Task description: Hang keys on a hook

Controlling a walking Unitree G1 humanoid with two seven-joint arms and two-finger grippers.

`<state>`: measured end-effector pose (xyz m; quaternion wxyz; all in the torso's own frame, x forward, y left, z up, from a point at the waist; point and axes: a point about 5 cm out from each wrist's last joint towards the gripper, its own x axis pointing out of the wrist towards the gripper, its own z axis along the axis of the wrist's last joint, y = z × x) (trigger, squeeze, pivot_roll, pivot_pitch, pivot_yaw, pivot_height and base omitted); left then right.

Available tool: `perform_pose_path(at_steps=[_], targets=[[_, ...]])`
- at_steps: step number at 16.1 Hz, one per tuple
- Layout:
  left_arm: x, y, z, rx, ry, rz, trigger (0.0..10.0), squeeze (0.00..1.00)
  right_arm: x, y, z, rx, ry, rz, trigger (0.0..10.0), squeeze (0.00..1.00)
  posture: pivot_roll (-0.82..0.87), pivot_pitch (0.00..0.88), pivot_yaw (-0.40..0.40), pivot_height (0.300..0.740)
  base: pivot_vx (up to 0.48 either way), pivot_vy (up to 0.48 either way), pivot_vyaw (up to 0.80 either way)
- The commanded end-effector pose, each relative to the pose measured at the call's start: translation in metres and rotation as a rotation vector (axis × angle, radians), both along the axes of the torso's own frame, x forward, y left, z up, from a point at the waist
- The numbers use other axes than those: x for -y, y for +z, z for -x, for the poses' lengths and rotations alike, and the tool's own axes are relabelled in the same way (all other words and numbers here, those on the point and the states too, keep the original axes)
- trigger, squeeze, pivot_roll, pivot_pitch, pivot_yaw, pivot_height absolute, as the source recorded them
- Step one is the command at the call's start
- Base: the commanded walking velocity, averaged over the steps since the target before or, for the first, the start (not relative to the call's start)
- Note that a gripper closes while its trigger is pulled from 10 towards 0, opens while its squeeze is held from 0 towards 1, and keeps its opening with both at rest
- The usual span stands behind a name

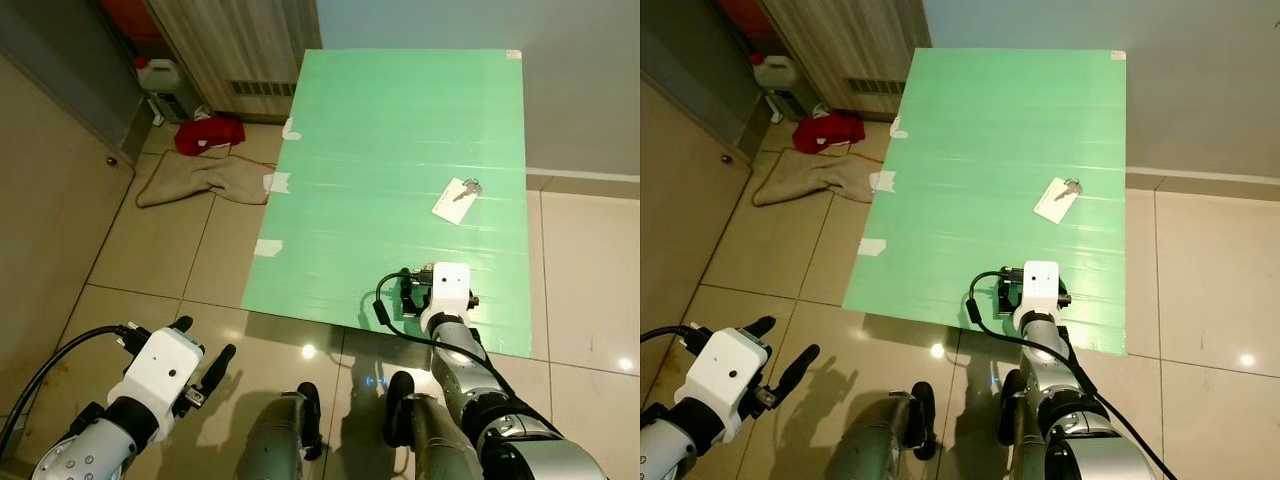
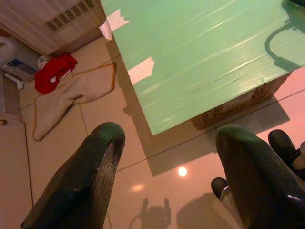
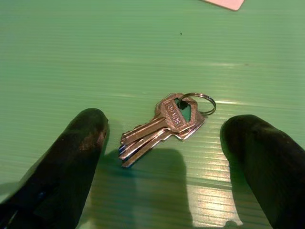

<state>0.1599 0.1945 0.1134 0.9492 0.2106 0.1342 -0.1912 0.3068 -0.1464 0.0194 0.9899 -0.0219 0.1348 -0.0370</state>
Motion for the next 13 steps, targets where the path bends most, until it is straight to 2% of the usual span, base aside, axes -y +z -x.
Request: perform_pose_path(at_steps=[1,4,6,10,11,12,13], targets=[[-0.0011,-0.0024,0.0043,-0.028,-0.001,-0.008,10.0,0.0,-0.0006,-0.012,0.0086,-0.065,-0.011,-0.002,10.0,0.0,0.39,0.377,0.16,0.74,0.0,0.0,0.0],[-0.0007,-0.0033,0.0035,-0.028,0.0,-0.005,10.0,0.0,0.0018,-0.0104,0.0067,-0.064,-0.036,-0.011,10.0,0.0,0.38,0.381,0.161,0.74,0.0,0.0,0.0],[0.005,-0.0065,0.0044,-0.038,-0.016,0.007,10.0,0.0,0.0023,-0.0086,0.0049,-0.058,-0.049,-0.019,10.0,0.0,0.36,0.39,0.158,0.74,0.0,0.0,0.0],[0.008,-0.0077,0.005,-0.044,-0.025,0.016,10.0,0.0,-0.0025,-0.0124,0.0068,-0.089,-0.008,-0.046,10.0,0.0,0.35,0.399,0.159,0.74,0.0,0.0,0.0],[0.0082,-0.0082,0.0062,-0.048,-0.026,0.016,10.0,0.0,-0.0033,-0.015,0.0084,-0.109,-0.006,-0.043,10.0,0.65,0.35,0.401,0.158,0.74,0.0,0.0,0.0],[0.0082,-0.0084,0.0067,-0.05,-0.027,0.016,10.0,0.0,-0.0028,-0.0161,0.0091,-0.116,-0.013,-0.044,10.0,1.0,0.35,0.401,0.158,0.74,0.0,0.0,0.0],[0.0077,-0.0091,0.0089,-0.057,-0.026,0.014,10.0,0.0,-0.0003,-0.0182,0.0113,-0.124,-0.03,-0.041,10.0,1.0,0.36,0.394,0.155,0.74,0.0,0.0,0.0]])
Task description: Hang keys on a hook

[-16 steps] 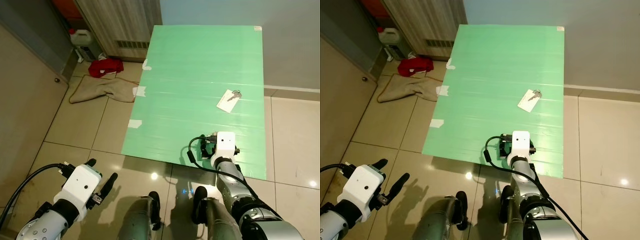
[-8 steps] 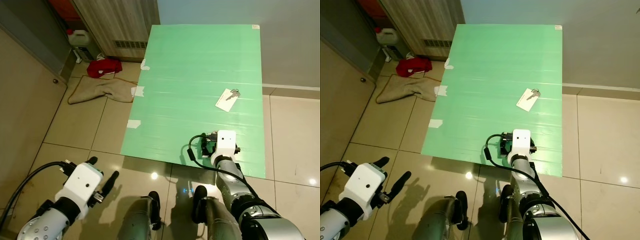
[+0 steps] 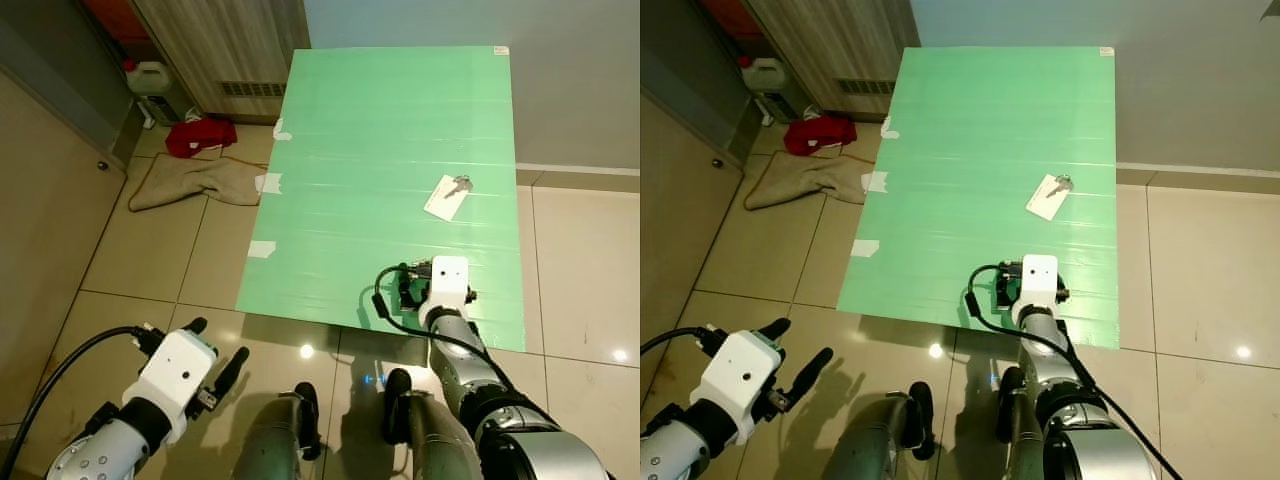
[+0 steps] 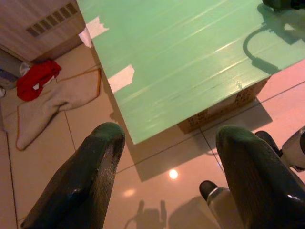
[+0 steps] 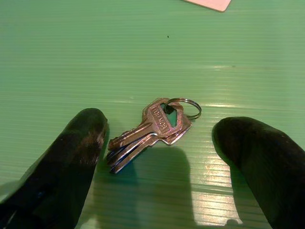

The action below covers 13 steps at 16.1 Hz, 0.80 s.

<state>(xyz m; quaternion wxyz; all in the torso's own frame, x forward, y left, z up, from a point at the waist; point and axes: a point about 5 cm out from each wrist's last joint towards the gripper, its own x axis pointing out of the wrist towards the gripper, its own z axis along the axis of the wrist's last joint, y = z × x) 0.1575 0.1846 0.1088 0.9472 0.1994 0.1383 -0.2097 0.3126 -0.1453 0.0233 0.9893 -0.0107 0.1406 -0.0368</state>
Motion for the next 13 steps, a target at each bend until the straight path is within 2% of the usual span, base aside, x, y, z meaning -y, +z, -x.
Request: perform_pose_path(at_steps=[1,8,9,10,13], targets=[[-0.0026,-0.0047,0.0072,-0.038,0.005,-0.011,10.0,0.0,0.0014,-0.0227,0.0178,-0.115,-0.03,-0.017,10.0,1.0,0.36,0.394,0.155,0.74,0.0,0.0,0.0],[-0.0043,-0.0078,0.0089,-0.057,0.01,-0.006,10.0,0.0,0.0037,-0.0261,0.0214,-0.126,-0.035,-0.01,10.0,1.0,0.36,0.387,0.158,0.74,0.0,0.0,0.0],[-0.0042,-0.0075,0.0085,-0.057,0.008,-0.006,10.0,0.0,0.0057,-0.0251,0.0209,-0.118,-0.051,-0.007,0.0,1.0,0.36,0.388,0.159,0.74,0.0,0.0,0.0],[-0.0043,-0.0073,0.0079,-0.057,0.006,-0.006,10.0,0.0,0.0063,-0.0232,0.0192,-0.109,-0.052,-0.01,0.0,0.0,0.35,0.391,0.161,0.74,0.0,0.0,0.0],[-0.0029,-0.0071,0.007,-0.056,0.001,-0.004,10.0,0.0,0.0067,-0.0208,0.0168,-0.101,-0.052,-0.009,0.0,0.0,0.35,0.398,0.164,0.74,0.0,0.0,0.0]])
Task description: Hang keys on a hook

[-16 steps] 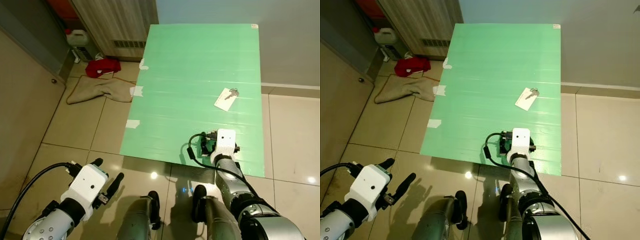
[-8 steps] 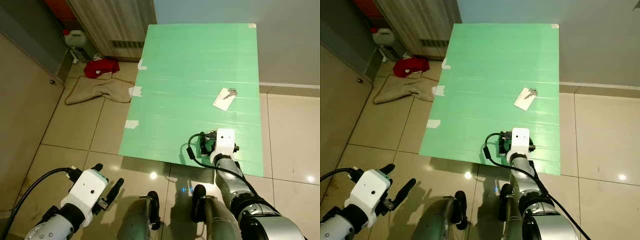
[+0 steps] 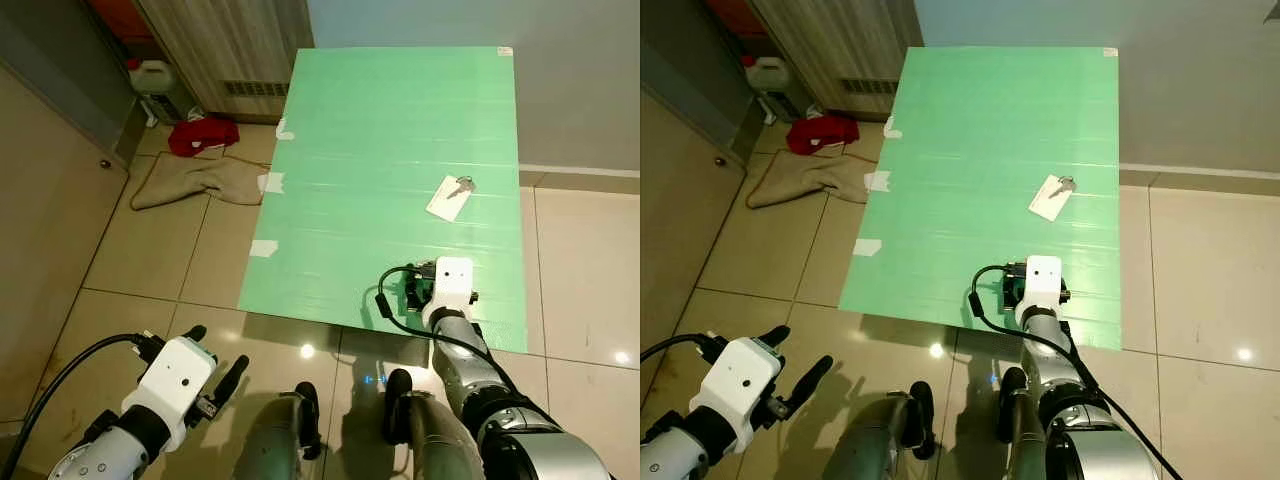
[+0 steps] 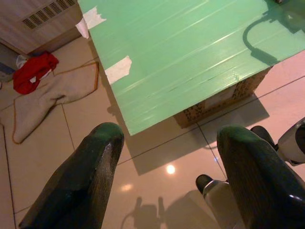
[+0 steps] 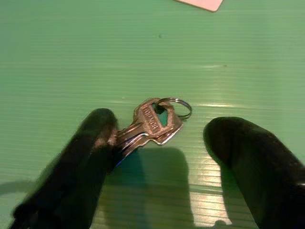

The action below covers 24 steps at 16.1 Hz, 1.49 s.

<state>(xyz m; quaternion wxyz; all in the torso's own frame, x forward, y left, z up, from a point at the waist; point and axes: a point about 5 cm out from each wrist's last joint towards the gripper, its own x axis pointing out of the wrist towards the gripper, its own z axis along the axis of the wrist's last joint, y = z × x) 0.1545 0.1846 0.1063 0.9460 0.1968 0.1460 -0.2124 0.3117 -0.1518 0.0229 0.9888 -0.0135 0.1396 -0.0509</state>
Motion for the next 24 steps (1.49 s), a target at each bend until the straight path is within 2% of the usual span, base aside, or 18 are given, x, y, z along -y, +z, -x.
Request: perform_pose_path(at_steps=[1,17,19,21,24], targets=[[-0.003,-0.005,0.004,-0.038,0.004,-0.005,10.0,0.0,0.0,-0.02,0.015,-0.099,-0.021,-0.02,0.0,0.0,0.35,0.401,0.165,0.74,0.0,0.0,0.0],[0.0,-0.008,0.003,-0.049,0.005,0.001,10.0,0.0,-0.008,-0.016,0.016,-0.038,0.01,-0.008,0.0,0.0,0.33,0.426,0.166,0.74,0.0,0.0,0.0],[0.0,-0.008,0.002,-0.049,0.004,0.0,10.0,0.0,-0.011,-0.008,0.01,0.008,0.021,-0.008,0.0,0.0,0.33,0.425,0.166,0.74,0.0,0.0,0.0],[-0.001,-0.008,0.002,-0.049,0.004,-0.002,10.0,0.0,-0.019,0.01,0.0,0.111,0.055,-0.005,0.0,0.0,0.33,0.425,0.168,0.74,0.0,0.0,0.0],[-0.001,-0.008,0.001,-0.048,0.001,-0.005,10.0,0.0,-0.025,0.02,-0.005,0.172,0.067,-0.013,0.0,0.0,0.33,0.426,0.17,0.74,0.0,0.0,0.0]])
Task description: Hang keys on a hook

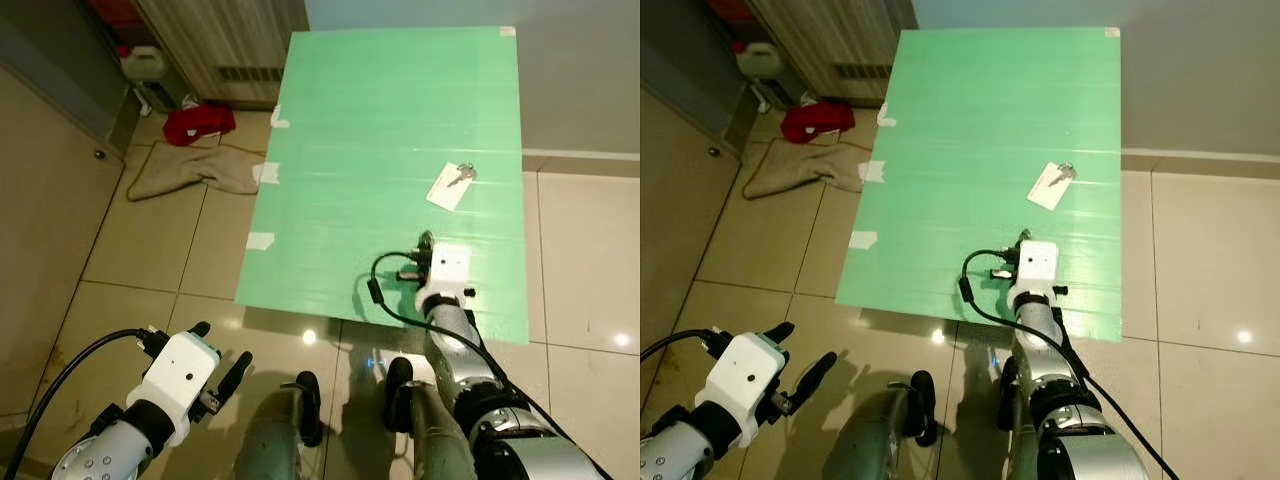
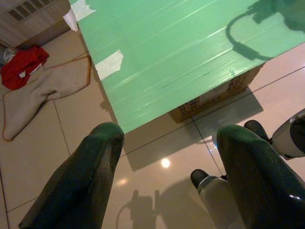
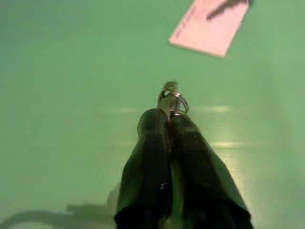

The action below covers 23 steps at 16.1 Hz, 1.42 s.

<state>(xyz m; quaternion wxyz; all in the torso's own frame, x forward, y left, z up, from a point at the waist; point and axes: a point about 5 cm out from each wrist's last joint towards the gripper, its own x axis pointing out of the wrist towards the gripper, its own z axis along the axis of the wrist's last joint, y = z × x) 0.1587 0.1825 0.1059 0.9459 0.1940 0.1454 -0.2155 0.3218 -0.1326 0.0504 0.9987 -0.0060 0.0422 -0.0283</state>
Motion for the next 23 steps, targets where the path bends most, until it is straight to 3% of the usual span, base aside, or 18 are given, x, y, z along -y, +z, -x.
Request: perform_pose_path(at_steps=[1,7,10,12,15,17,19,22,23], targets=[[-0.002,-0.008,0.006,-0.047,0.0,-0.014,10.0,0.0,-0.009,0.001,0.003,0.024,0.028,-0.002,0.0,0.0,0.33,0.426,0.171,0.74,0.0,0.0,0.0],[0.0,-0.013,-0.001,-0.042,-0.001,-0.007,10.0,0.0,-0.007,0.018,-0.004,0.102,0.044,0.023,0.0,0.0,0.3,0.398,0.155,0.74,0.0,0.0,0.0],[0.015,-0.022,-0.026,-0.019,0.006,0.061,10.0,0.0,0.002,0.043,-0.007,0.209,0.094,0.065,0.0,0.0,0.2,0.324,0.101,0.74,0.0,0.0,0.0],[0.027,-0.024,-0.053,0.021,0.022,0.128,10.0,0.0,0.011,0.056,-0.001,0.254,0.12,0.1,0.0,0.0,0.12,0.247,0.061,0.74,0.0,0.0,0.0],[0.04,-0.027,-0.077,0.05,0.024,0.163,10.0,0.0,0.025,0.057,0.01,0.247,0.125,0.132,0.0,0.0,0.06,0.145,0.013,0.74,0.0,0.0,0.0],[0.042,-0.024,-0.097,0.087,0.063,0.219,10.0,0.0,0.041,0.054,0.033,0.211,0.108,0.143,0.0,0.0,0.0,0.059,-0.016,0.74,0.0,0.0,0.0],[0.034,-0.024,-0.11,0.1,0.135,0.276,10.0,0.0,0.061,0.045,0.056,0.157,0.063,0.164,0.0,0.0,-0.03,0.0,-0.026,0.74,0.0,0.0,0.0],[0.027,-0.026,-0.107,0.118,0.166,0.331,10.0,0.0,0.07,0.014,0.089,0.043,0.083,0.164,0.0,0.0,-0.04,0.0,-0.053,0.74,0.0,0.0,0.0],[0.03,-0.029,-0.104,0.117,0.164,0.335,10.0,0.0,0.066,0.007,0.096,0.006,0.108,0.152,0.0,0.0,-0.04,0.0,-0.057,0.74,0.0,0.0,0.0]])
